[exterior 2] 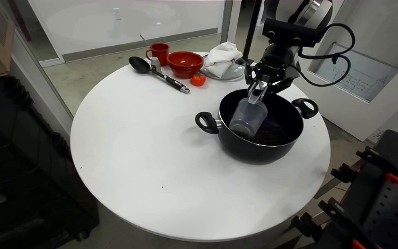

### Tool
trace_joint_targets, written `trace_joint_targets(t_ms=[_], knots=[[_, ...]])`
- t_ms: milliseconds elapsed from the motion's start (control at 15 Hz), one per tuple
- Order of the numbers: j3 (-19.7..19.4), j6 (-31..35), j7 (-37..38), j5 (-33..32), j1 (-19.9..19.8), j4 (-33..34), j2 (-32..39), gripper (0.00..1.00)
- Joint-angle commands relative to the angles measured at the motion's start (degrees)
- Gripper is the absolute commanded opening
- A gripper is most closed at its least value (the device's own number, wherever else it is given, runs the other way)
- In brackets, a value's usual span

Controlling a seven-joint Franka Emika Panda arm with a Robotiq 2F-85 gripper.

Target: Pour the contents in the clear jug into the black pot

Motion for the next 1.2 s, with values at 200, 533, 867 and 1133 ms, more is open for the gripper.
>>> trace_joint_targets(t_ms=[200, 533, 867, 1133], knots=[[-1.9, -5.6, -3.8, -0.8, 1.2, -3.5, -3.6, 0.06], [-2.5, -10.0, -3.0, 1.7, -0.2, -1.4, -3.8, 0.06], [-3.9, -13.9, -1.0, 6.7, -1.4, 0.1, -1.6, 0.06], [-4.8, -14.1, 2.2, 10.1, -2.1, 0.8, 1.3, 0.06]])
